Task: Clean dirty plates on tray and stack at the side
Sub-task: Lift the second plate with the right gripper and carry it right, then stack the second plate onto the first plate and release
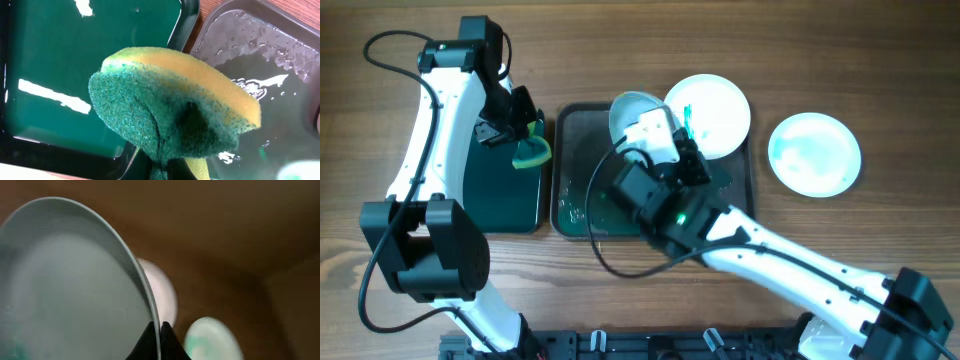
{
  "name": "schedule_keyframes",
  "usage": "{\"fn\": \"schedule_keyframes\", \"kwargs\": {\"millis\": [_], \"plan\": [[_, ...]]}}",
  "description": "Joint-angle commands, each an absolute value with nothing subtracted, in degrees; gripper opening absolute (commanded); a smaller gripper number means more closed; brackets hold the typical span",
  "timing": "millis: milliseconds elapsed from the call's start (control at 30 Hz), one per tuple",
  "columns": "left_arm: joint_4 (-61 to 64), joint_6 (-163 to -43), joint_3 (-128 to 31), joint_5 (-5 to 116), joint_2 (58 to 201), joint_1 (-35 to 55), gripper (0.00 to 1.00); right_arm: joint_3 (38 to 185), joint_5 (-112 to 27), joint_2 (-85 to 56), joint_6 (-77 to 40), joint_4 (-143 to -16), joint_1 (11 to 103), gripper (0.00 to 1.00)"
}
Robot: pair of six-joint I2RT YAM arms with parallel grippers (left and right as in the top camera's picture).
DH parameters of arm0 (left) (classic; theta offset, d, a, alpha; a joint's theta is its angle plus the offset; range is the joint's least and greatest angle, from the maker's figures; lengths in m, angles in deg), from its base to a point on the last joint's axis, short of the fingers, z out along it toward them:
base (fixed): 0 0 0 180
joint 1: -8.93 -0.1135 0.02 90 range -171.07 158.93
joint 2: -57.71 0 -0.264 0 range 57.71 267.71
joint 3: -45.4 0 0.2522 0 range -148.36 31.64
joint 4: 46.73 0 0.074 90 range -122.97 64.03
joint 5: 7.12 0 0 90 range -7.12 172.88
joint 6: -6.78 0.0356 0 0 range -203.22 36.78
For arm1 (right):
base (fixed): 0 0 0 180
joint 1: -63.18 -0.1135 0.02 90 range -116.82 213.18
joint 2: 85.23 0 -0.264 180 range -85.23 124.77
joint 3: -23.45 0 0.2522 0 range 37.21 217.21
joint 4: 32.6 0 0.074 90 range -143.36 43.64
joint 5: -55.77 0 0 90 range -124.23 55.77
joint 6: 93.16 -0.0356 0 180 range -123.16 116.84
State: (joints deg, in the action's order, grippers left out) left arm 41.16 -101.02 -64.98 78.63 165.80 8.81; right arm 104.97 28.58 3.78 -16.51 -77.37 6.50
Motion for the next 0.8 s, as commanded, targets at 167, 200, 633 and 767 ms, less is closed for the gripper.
{"fn": "schedule_keyframes", "kwargs": {"millis": [167,200,633,767], "plan": [[41.16,-99.93,-65.85,77.98,164.75,8.70,0.04,105.85,38.24,3.04,-9.42,-72.97,4.33,0.04],[41.16,-99.93,-65.85,77.98,164.75,8.70,0.04,105.63,34.00,3.04,-9.75,-73.10,4.55,0.04],[41.18,-99.91,-65.85,77.98,164.75,8.72,0.04,104.32,-47.49,-9.16,-28.70,-86.17,50.82,0.04],[41.16,-99.93,-65.85,77.98,164.75,8.72,0.04,104.30,-47.09,-9.16,-27.13,-94.44,72.72,0.04]]}}
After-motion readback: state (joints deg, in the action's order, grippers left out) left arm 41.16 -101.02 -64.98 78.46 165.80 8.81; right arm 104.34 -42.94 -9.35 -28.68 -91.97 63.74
